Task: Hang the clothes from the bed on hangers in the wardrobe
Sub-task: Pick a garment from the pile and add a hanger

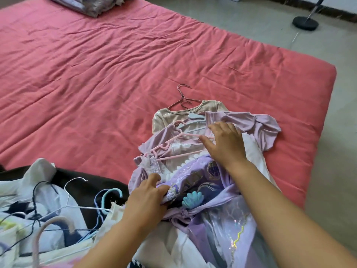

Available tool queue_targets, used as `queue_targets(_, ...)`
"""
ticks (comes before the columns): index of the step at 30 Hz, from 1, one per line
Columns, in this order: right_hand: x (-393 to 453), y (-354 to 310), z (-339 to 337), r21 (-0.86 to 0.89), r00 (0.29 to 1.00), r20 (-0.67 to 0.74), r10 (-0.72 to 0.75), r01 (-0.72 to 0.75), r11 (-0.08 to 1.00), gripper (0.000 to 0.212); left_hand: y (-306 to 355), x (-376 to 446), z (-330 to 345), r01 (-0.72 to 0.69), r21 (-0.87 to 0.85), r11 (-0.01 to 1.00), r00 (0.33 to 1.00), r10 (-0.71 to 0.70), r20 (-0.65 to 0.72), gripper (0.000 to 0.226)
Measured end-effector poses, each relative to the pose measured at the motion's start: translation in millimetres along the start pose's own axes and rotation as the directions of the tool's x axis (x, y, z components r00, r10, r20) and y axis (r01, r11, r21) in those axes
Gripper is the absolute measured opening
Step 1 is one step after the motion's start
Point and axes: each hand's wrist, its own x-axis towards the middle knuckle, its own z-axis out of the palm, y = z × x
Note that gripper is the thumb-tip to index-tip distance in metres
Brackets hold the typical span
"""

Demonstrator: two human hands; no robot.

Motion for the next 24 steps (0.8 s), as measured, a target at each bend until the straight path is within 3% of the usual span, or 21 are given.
queue_targets(5,29,1,35,-0.039,0.971,0.236,-0.04,0.05,0.998,0.064,-4,2,10,-0.047,-0.024,0.999,0.998,0.046,-0.036,0.036)
queue_targets(8,20,16,59,-0.056,0.937,0.348,-0.005,0.026,0.998,0.078,-6,5,11,-0.043,-0.099,0.994,0.997,0.037,-0.064,0.058)
queue_targets(11,11,33,77,-0.113,0.909,0.416,0.029,0.02,0.993,0.094,-2,11,7,-0.017,-0.14,0.99,0.994,0.001,-0.113,0.098)
queue_targets(13,9,39,85,-0.169,0.914,0.403,0.054,0.016,0.986,0.102,-5,14,12,0.041,-0.168,0.985,0.997,-0.051,-0.057,0.104)
queue_targets(16,11,39,89,-0.192,0.948,0.316,0.038,0.025,0.981,0.105,-6,19,21,0.088,-0.151,0.985,0.991,-0.102,-0.09,0.088)
queue_targets(20,14,31,82,-0.174,0.968,0.25,-0.024,0.069,0.982,0.088,-7,17,25,0.152,-0.116,0.982,0.978,-0.166,-0.122,0.083)
queue_targets(24,12,27,59,-0.038,0.999,0.029,0.024,-0.023,0.999,0.081,-6,14,4,0.231,-0.037,0.972,0.971,-0.233,-0.046,0.09)
